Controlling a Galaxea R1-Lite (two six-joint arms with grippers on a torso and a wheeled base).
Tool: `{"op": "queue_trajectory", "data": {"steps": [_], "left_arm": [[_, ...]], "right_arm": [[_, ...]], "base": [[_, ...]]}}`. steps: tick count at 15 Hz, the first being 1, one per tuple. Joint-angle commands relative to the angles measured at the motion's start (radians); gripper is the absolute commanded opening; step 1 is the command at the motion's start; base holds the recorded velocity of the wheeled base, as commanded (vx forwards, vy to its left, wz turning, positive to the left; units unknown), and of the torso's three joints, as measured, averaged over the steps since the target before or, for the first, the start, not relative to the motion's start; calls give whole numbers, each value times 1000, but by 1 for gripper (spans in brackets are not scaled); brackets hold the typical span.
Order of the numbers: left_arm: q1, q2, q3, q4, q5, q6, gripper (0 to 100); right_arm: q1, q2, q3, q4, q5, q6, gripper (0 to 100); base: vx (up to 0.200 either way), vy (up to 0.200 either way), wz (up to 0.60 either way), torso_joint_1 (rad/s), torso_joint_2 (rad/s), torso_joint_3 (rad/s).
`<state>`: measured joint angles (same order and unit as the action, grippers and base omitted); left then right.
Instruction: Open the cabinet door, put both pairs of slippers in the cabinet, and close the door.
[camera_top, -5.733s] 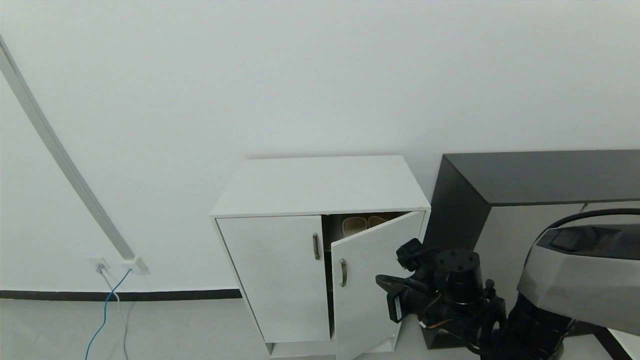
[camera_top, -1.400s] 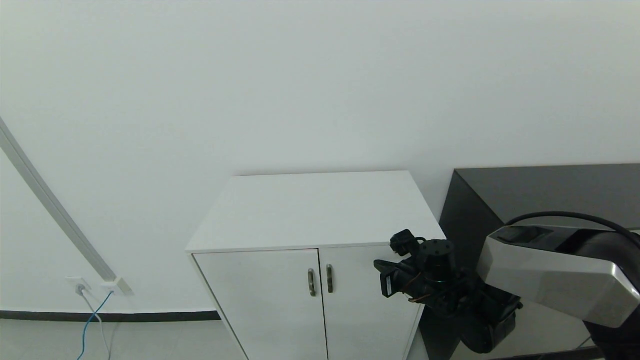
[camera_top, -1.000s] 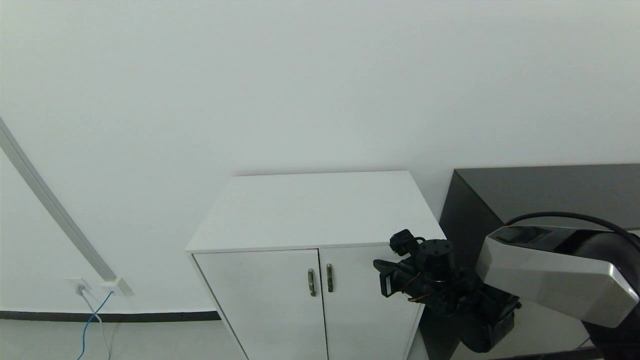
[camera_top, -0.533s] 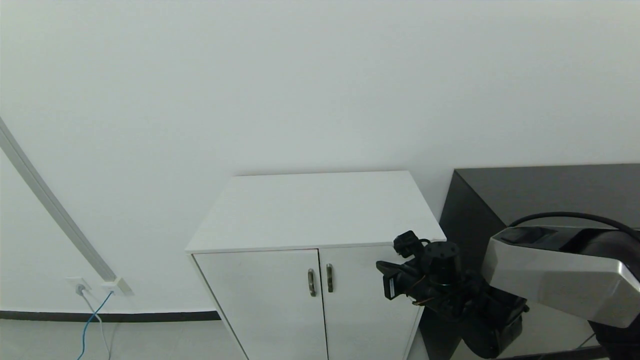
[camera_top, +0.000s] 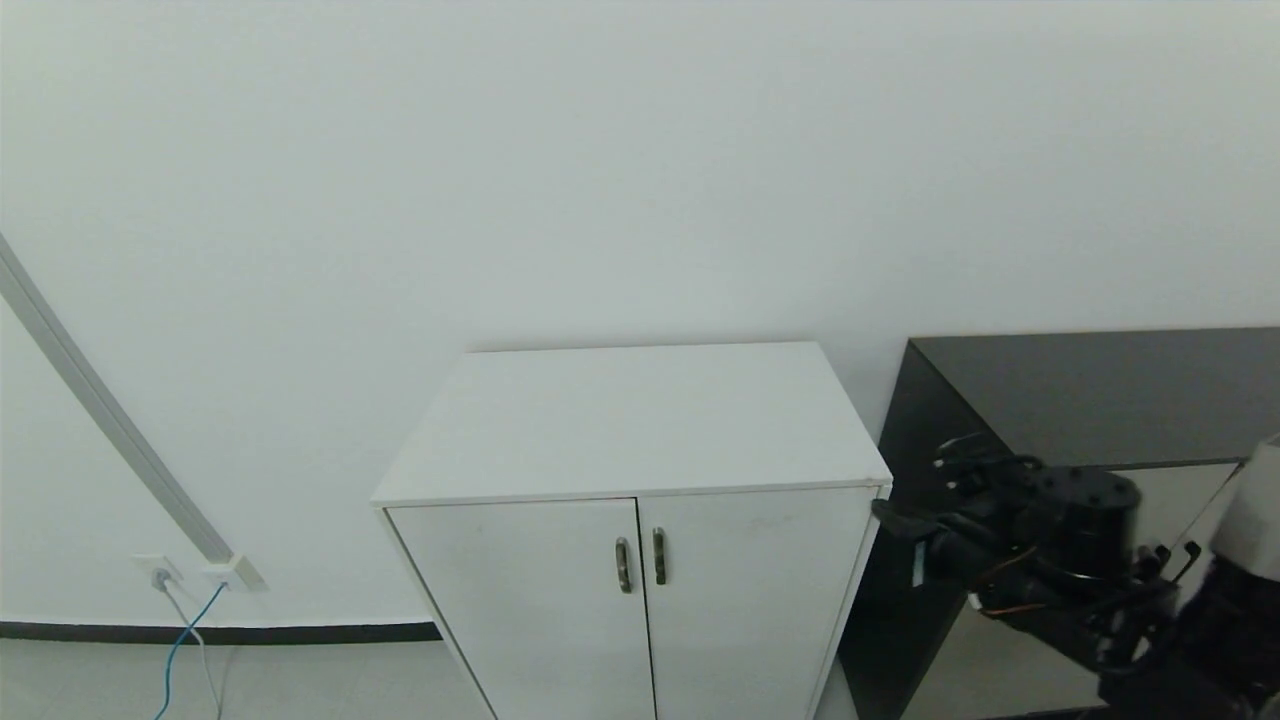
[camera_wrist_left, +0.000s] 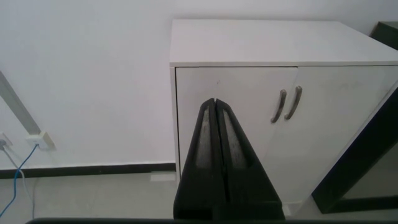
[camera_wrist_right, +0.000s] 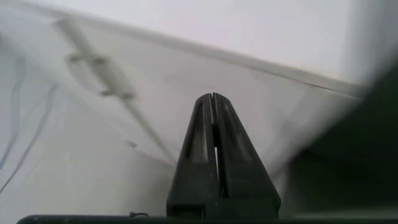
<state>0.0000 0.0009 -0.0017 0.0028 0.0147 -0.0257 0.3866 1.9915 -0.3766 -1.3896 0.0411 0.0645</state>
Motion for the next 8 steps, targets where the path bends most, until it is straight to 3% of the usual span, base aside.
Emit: {"op": "queue_trajectory", "data": {"steps": [1,4,6,8], "left_arm": [[0,1,0,0,1,0,0],[0,1,0,0,1,0,0],[0,1,0,0,1,-2,0],[0,1,0,0,1,-2,0]], "right_arm": [[-226,-246,162,7,-10,-2,0],[-419,-430,245,93,42,-46,0],[-453,-551,275,173,92,-57,0],[-453,-766,301,377,125,-58,0]], "base": [[0,0,0,0,0,0],[0,0,0,0,0,0],[0,0,0,0,0,0],[0,0,0,0,0,0]]}}
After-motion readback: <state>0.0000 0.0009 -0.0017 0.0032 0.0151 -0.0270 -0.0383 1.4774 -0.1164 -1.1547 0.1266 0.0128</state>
